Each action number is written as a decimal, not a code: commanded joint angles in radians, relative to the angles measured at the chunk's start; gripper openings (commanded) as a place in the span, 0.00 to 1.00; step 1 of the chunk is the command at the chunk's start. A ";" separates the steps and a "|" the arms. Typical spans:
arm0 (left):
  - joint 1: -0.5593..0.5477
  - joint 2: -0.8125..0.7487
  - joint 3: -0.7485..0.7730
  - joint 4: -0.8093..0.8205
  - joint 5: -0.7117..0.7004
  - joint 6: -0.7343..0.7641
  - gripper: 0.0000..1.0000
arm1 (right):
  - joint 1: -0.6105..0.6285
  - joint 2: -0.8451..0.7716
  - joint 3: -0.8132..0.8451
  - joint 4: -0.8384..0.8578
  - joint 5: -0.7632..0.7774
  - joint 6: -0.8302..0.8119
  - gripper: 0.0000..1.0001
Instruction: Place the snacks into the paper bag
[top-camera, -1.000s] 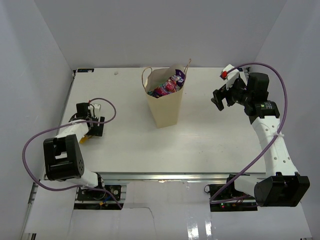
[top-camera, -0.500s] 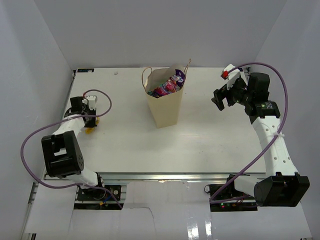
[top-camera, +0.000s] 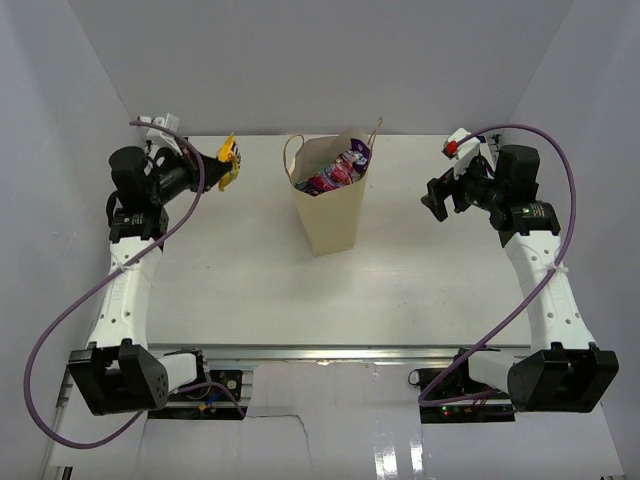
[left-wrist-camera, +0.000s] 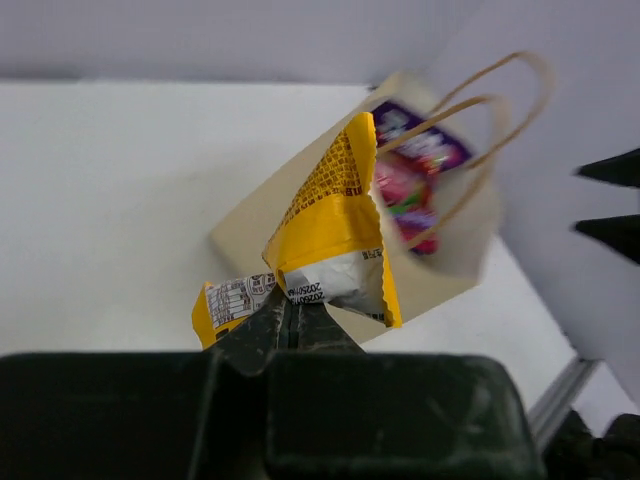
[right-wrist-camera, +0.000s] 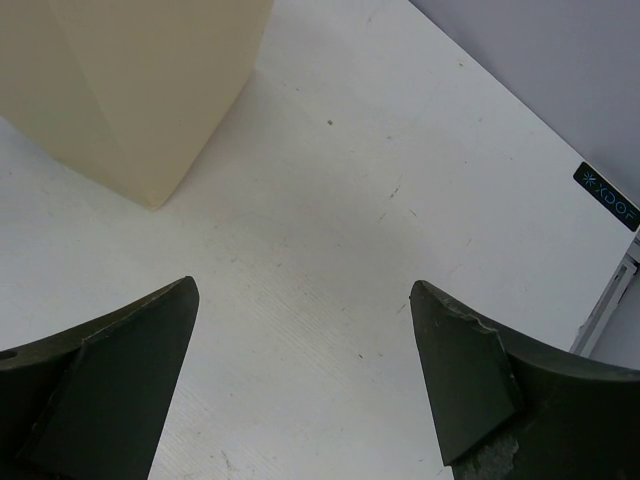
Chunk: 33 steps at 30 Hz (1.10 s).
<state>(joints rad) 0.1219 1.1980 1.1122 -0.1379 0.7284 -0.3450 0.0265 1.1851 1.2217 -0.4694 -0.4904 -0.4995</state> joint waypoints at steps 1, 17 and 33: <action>-0.088 -0.026 0.118 0.224 0.097 -0.248 0.00 | -0.004 -0.004 0.024 0.021 -0.028 0.021 0.92; -0.556 0.399 0.577 0.063 -0.145 -0.189 0.00 | -0.004 -0.031 0.001 0.018 0.003 0.026 0.92; -0.636 0.459 0.794 -0.184 -0.343 -0.025 0.98 | -0.005 -0.028 0.036 -0.011 0.049 0.076 0.91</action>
<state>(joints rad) -0.5030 1.7390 1.8332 -0.3153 0.4007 -0.4099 0.0261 1.1713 1.2213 -0.4732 -0.4679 -0.4694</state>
